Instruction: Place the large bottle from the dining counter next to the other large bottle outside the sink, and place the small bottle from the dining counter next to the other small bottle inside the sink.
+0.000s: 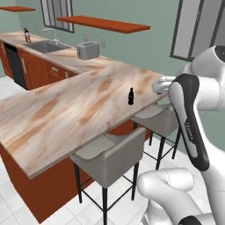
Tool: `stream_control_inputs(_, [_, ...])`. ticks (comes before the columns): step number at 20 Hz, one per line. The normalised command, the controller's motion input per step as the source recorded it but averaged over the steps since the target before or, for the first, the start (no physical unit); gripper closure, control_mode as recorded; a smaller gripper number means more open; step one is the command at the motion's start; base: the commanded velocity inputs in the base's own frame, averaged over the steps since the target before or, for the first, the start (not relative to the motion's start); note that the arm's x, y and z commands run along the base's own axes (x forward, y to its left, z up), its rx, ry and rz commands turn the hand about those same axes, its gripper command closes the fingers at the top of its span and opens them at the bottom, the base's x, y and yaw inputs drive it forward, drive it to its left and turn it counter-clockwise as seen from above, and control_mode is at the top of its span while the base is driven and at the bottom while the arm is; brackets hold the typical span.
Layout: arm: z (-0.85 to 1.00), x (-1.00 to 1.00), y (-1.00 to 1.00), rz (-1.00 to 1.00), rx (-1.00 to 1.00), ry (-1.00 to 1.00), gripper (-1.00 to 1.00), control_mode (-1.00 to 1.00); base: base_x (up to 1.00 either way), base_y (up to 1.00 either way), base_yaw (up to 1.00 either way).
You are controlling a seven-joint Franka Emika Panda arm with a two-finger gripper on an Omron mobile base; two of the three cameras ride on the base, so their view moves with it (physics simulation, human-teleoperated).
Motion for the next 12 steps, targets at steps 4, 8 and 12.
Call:
stream_control_inputs(4, [0.00,0.00,0.00,0.00,0.00,0.00,-1.00,1.00,0.09,-0.36,0.11])
stream_control_inputs(8, [0.00,0.00,0.00,0.00,0.00,0.00,-1.00,1.00,0.15,-0.28,0.20])
stream_control_inputs(12, [0.00,0.00,0.00,0.00,0.00,0.00,-1.00,1.00,0.16,-0.24,0.20])
